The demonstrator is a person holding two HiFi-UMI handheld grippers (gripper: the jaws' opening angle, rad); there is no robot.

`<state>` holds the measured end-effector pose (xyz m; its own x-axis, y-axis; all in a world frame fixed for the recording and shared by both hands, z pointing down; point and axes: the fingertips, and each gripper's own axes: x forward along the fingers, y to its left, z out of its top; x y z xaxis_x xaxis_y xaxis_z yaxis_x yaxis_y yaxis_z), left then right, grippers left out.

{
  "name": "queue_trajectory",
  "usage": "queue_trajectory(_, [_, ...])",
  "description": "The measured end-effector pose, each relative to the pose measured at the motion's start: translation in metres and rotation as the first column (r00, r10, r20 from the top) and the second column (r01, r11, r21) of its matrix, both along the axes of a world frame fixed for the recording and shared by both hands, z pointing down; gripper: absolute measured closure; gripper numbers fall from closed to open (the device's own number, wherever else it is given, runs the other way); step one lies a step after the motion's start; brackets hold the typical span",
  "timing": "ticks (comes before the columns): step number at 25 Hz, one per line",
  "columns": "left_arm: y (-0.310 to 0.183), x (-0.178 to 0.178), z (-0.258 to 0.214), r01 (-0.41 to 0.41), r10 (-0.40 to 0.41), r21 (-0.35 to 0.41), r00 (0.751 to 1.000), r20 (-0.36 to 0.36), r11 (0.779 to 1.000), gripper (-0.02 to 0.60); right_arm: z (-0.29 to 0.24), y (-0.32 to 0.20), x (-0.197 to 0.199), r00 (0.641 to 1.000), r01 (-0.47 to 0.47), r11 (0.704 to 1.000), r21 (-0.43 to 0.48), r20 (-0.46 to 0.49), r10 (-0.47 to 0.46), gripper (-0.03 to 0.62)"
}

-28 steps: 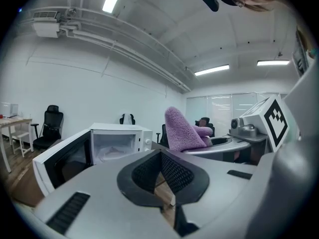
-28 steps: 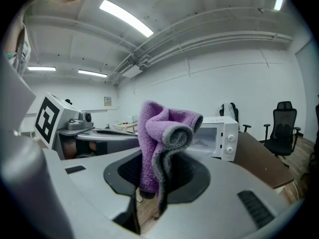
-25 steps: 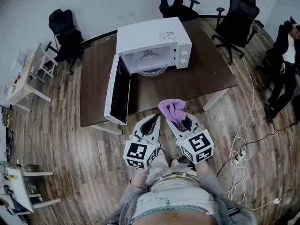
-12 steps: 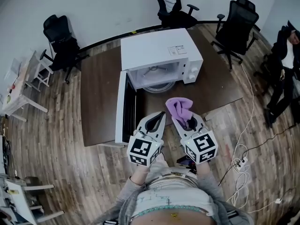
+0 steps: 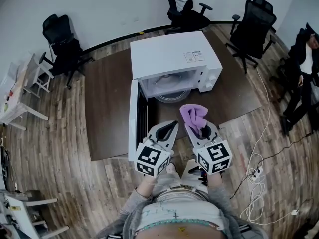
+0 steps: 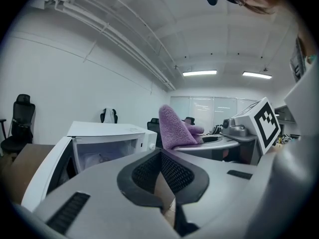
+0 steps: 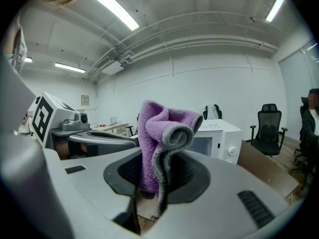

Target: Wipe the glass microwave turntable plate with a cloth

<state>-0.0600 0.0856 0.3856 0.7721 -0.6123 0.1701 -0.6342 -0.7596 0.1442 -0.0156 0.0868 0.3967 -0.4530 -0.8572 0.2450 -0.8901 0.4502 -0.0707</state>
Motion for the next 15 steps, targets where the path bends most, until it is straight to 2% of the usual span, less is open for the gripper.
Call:
queue_trajectory(7, [-0.039, -0.008, 0.012, 0.067, -0.067, -0.043, 0.998, 0.008, 0.997, 0.574, 0.005, -0.042, -0.008, 0.997, 0.074, 0.997, -0.015, -0.008, -0.074, 0.482])
queue_trajectory(15, [-0.106, 0.029, -0.003, 0.116, -0.115, -0.026, 0.993, 0.004, 0.993, 0.574, -0.008, -0.112, 0.027, 0.992, 0.126, 0.992, -0.009, 0.008, -0.126, 0.482])
